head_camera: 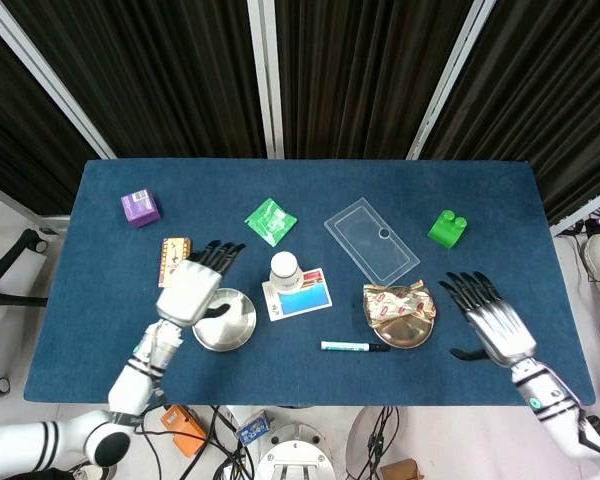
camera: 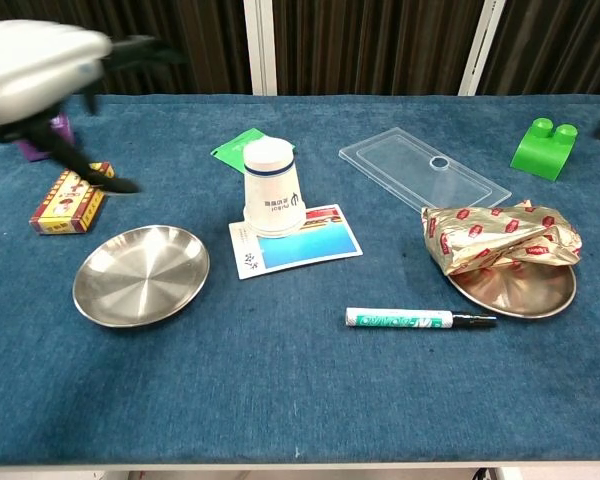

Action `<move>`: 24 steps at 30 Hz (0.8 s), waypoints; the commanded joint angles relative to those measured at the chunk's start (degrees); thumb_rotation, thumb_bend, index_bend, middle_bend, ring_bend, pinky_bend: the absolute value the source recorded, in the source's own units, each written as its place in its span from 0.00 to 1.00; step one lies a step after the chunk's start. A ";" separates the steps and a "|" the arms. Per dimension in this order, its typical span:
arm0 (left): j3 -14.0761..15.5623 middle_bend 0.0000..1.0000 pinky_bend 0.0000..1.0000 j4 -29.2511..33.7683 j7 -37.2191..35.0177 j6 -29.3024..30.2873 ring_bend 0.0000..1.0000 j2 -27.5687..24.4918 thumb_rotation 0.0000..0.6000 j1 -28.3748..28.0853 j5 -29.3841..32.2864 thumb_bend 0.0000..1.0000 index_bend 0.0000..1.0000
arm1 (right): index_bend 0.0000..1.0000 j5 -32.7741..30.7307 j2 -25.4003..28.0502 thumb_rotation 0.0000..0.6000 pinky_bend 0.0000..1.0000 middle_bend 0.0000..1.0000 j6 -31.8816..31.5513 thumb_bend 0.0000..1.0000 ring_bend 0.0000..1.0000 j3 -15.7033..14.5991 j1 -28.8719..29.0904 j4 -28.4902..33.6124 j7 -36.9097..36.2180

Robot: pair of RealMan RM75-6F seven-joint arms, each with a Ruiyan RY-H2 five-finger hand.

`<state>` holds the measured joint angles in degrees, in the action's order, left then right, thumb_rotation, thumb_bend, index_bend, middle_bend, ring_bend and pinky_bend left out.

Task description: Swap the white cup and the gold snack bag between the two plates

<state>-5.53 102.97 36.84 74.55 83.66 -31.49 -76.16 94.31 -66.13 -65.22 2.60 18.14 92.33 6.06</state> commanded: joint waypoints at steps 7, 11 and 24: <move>3.43 0.15 0.42 -0.12 -7.64 2.03 0.16 -4.83 1.00 4.81 -2.16 0.00 0.09 | 0.35 -11.16 -11.89 0.97 0.16 0.24 14.04 0.32 0.16 4.86 10.93 -4.46 11.80; 4.00 0.15 0.42 -0.05 -8.09 2.26 0.16 -5.59 1.00 5.62 -3.09 0.00 0.09 | 0.48 -13.84 -13.61 1.00 0.32 0.34 15.84 0.33 0.29 4.31 12.07 -6.18 13.92; 3.73 0.15 0.42 -0.10 -10.31 2.96 0.16 -7.61 1.00 7.54 -4.51 0.00 0.09 | 0.85 -8.40 -14.27 1.00 0.75 0.64 5.48 0.40 0.67 3.53 11.23 -7.13 9.05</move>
<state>-1.74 102.86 26.71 77.47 76.18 -24.06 -80.61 83.22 -80.86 -56.59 6.27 29.98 84.46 17.05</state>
